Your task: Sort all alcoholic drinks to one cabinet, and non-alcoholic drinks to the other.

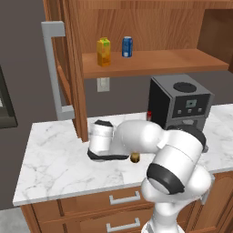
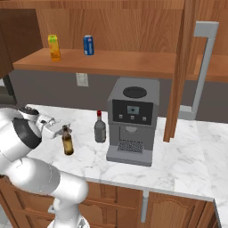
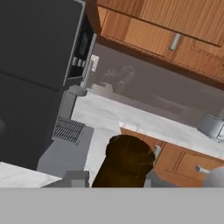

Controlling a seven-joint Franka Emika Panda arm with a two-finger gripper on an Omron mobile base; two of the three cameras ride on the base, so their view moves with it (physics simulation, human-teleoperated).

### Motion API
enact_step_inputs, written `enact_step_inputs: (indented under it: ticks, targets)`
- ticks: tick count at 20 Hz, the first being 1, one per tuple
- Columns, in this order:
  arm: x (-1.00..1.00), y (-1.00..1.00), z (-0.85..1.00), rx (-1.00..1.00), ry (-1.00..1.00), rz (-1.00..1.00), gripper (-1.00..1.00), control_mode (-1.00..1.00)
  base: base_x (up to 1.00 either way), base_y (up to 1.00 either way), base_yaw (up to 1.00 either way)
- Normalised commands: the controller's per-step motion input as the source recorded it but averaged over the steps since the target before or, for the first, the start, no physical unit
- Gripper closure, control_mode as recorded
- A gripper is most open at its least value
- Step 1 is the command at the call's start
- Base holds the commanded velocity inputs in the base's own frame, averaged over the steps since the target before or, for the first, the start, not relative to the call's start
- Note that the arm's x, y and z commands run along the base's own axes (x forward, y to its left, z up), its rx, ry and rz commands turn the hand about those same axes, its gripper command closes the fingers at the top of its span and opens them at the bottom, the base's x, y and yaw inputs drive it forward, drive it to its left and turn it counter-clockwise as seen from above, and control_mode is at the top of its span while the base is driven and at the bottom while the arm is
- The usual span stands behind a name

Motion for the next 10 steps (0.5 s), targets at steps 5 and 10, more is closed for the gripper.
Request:
enact_step_inputs:
  ticks: [5,10]
  targets:
    - [-0.28,0.0,0.98,0.02,0.01,0.09,1.0,-1.0,0.0,0.0,0.0]
    - [-0.15,-0.09,0.83,0.01,0.08,0.14,1.0,-1.0,0.0,0.0,0.0]
